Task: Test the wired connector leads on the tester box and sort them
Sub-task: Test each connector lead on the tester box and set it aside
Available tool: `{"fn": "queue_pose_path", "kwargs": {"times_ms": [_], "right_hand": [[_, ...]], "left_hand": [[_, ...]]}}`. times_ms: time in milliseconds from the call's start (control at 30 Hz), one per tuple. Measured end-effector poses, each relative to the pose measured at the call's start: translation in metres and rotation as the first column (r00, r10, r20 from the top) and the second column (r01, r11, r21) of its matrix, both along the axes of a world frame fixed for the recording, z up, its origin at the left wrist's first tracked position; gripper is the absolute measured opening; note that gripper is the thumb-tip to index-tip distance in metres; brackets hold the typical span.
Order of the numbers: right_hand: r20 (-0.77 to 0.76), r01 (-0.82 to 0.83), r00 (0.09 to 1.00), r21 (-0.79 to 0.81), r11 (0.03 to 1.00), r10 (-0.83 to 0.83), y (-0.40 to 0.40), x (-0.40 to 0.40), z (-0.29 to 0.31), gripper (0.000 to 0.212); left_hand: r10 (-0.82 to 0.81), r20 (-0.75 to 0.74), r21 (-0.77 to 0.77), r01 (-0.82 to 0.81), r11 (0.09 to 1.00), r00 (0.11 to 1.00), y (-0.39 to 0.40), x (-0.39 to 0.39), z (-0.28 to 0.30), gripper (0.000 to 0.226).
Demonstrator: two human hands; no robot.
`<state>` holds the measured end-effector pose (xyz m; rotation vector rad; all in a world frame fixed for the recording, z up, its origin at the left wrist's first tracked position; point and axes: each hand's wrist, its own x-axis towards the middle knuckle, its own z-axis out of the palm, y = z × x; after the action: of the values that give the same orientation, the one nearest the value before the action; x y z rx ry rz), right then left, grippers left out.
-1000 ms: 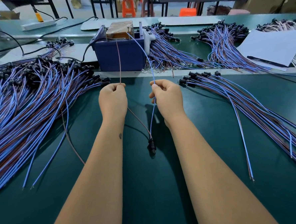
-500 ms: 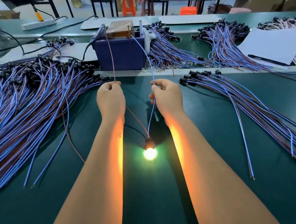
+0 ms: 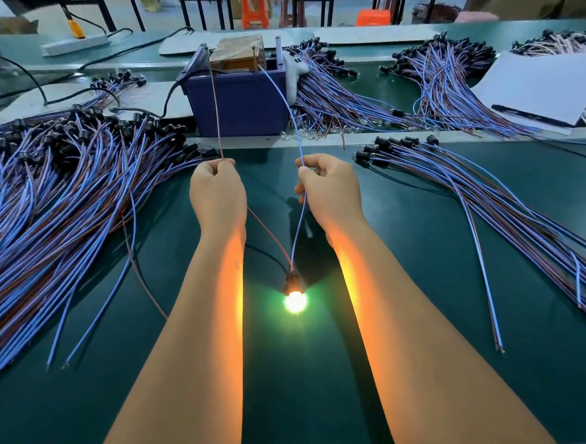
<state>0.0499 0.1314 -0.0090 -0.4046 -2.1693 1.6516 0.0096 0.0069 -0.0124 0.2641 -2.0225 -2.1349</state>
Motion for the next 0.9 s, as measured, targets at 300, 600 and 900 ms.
{"fn": "queue_pose_path", "kwargs": {"times_ms": [300,600,900], "right_hand": [[-0.169,0.084,0.98,-0.145,0.986,-0.109,-0.004,0.005,0.008,0.02],[-0.092,-0.099,0.99,0.08,0.992,0.106,-0.011,0.001,0.001,0.014],[-0.037,-0.11,0.991,0.367,0.924,0.132,-0.011,0.004,0.0,0.013]], "left_hand": [[-0.101,0.038,-0.1,0.104,0.99,0.994,0.004,0.003,0.003,0.024],[-0.272,-0.007,-0.048,0.271,0.961,0.962,0.012,0.007,0.007,0.022],[-0.222,-0.089,0.052,0.227,0.972,0.971,0.01,0.003,0.004,0.014]]}}
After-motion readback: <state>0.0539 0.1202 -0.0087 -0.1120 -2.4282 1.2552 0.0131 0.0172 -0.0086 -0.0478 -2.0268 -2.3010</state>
